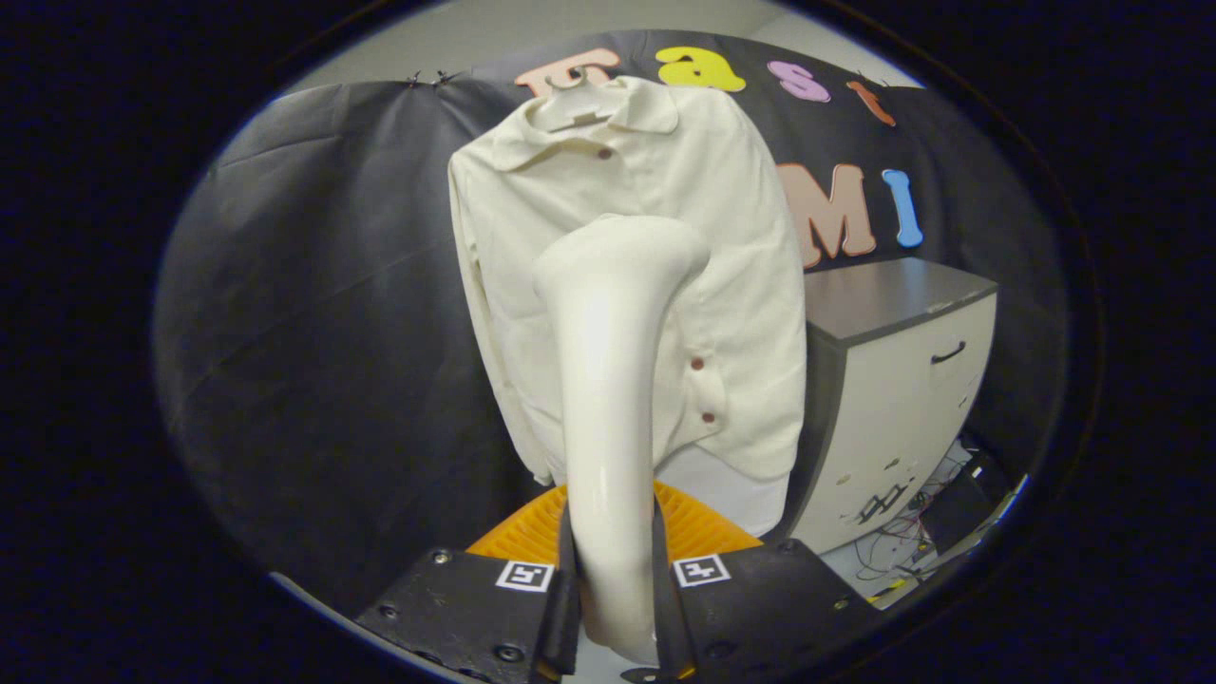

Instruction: Iron the clothes twice with a garment steamer, once on the left side and once on the right side.

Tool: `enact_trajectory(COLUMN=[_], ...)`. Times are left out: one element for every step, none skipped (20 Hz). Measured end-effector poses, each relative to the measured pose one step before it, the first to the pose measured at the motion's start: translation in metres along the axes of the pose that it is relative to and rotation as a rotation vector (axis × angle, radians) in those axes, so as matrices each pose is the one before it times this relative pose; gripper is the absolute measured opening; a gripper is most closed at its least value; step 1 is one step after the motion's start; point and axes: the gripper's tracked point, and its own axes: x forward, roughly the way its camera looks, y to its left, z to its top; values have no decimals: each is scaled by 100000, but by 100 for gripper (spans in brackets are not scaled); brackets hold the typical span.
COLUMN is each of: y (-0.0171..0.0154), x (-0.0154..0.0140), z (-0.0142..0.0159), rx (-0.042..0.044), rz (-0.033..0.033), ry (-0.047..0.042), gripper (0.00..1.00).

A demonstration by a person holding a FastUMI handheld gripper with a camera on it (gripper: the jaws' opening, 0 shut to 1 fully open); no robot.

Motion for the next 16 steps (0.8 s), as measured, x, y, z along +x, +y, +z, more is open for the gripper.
enact_trajectory(y=[-208, -206, -199, -336, -248, -302, -353, -267, -308, -271, -375, -248, -251, -429, -395, -347], x=[-1223, -800, -594, -425, -270, -147, -5, 219, 647, 633, 786, 794, 860, 871, 948, 1026], z=[1626, 1144, 915, 869, 907, 867, 710, 655, 752, 608, 625, 632, 658, 708, 492, 460], rx=[-1161, -886, -684, -580, -415, -105, -103, 159, 184, -69, 0, -145, -449, -824, -516, -320], rz=[-572, -305, -252, -169, -279, -208, -54, 180, 312, 102, 113, 452, 510, 403, 333, 609], ry=[-2999, -1691, -1380, -1446, -1157, -1199, -1287, -640, -729, -677, -561, -596, -822, -973, -504, -560], gripper=[32, 32, 32, 32, 32, 32, 32, 32, 32, 32, 32, 31, 31, 32, 31, 32])
